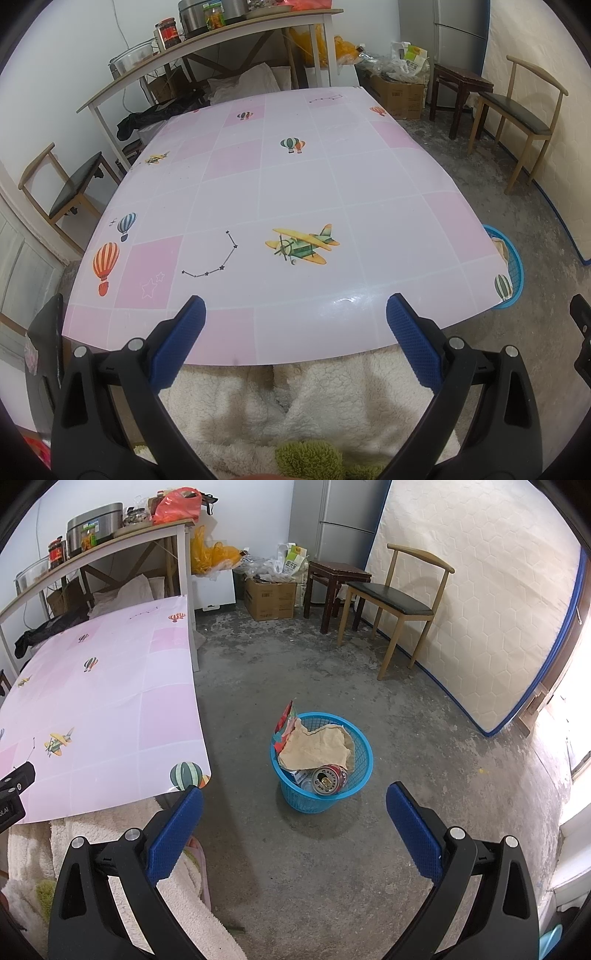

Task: Collect trash

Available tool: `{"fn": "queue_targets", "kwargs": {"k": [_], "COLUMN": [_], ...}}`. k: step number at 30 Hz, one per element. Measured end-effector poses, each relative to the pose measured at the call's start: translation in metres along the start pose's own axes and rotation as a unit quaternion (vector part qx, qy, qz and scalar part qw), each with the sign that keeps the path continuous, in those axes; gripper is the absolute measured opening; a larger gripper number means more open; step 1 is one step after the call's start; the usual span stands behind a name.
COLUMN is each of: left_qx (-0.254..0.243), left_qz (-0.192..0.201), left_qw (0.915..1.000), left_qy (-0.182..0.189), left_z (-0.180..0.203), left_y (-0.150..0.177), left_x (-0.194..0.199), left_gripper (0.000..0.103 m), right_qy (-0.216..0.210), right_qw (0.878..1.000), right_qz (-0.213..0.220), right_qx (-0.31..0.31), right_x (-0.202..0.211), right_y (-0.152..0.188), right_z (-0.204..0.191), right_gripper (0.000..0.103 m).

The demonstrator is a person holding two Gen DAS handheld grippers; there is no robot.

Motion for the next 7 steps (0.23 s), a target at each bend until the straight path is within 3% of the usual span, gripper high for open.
{"fn": "queue_targets", "kwargs": {"k": [7], "left_qx": [-0.003], "left_qz": [-0.002], "left_qw": [1.0], "left_qy": [0.002], "left_z": [-0.0024], "left_y": [0.0038], "left_x": [-0.0032], "left_gripper": [0.094], "right_qy": [-0.001], "right_qw": [1.0], "right_qz": [-0.001], "right_qx": [0.0], "right_x": [-0.0004], "right_y": [0.0004], "right_z": [0.0011], "right_gripper": [0.096]}}
Point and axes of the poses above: each gripper's, at about its wrist camera, not at the fingertips, and x roughly against the way its jaws point, z to its right, y to its underside, the point moved 2 cm from there along -x, roughly the way its jaws point, and after that the axes turned 14 degrees about y, right-handed, at the moved point
